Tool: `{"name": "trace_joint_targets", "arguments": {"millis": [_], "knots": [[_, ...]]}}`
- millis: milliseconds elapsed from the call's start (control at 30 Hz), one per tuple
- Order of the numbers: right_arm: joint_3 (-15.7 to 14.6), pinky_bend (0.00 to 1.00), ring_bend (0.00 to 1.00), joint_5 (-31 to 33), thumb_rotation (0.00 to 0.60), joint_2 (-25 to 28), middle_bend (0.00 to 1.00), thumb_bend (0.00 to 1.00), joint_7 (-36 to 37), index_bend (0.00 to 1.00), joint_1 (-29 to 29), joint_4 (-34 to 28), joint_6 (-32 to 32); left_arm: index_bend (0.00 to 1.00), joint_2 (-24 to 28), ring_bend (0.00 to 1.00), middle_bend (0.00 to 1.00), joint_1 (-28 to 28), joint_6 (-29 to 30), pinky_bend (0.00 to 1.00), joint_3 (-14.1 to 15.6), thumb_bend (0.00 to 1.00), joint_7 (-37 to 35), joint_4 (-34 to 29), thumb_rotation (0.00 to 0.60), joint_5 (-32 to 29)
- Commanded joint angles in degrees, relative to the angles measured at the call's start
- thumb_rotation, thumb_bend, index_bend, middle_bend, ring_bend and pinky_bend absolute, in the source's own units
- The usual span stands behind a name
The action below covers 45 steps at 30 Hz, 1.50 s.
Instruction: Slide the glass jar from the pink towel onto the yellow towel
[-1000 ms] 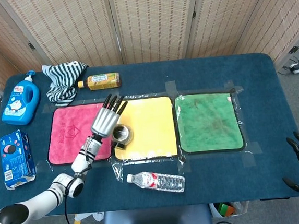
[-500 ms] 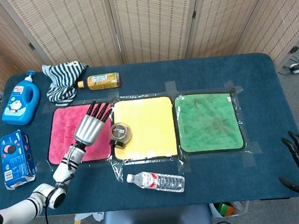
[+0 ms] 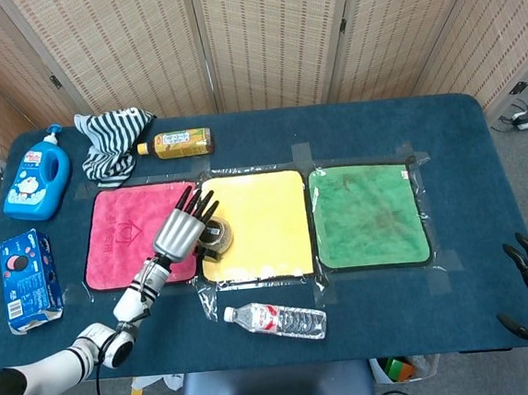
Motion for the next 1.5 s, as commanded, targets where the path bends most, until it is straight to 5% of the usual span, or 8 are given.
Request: {"name": "trace_joint_targets", "arguments": {"millis": [33,633,933,1267,1500], "knots": [[0.0,0.00,0.01,0.0,0.600,0.0,0.00,0.16,0.0,0.00,-0.1,0.0,0.1,0.00,-0.8,0.00,0.00,-0.6,-0.5,0.00,-0.7,0.30,0.7,0.3,0.600,-0.8],[0.0,0.00,0.01,-0.3,0.600,0.4,0.00,0.16,-0.3,0.00,-0.5,-0.2,0.7,0.00,-5.4,0.00,0.00,-5.1,-2.1,0.00,-5.8,0.30,4.9,-1.2,0.600,-6.9],[-0.3,0.00,0.01,-3.8,0.600,2.4,0.00,0.16,-4.0,0.00,2.1,-2.3,-2.6,0.01,-0.8,0.00,0.00,-1.3,5.0,0.00,-6.8,0.30,0.9,-5.1,0.600,-6.7],[1.3,0.00,0.02,-10.0,0.600,6.6,0.00,0.16,-11.6,0.00,12.3,-10.0,-15.9,0.03,9.4,0.00,0.00,6.4,11.7,0.00,-6.2,0.38,-6.2,-16.5,0.600,-6.4],[6.1,0.00,0.05,-6.5,0.600,5.3,0.01,0.17,-15.5,0.00,24.8,-15.4,-33.2,0.05,14.4,0.00,0.00,10.8,16.3,0.00,-4.2,0.38,-7.4,-22.2,0.600,-4.3]]}}
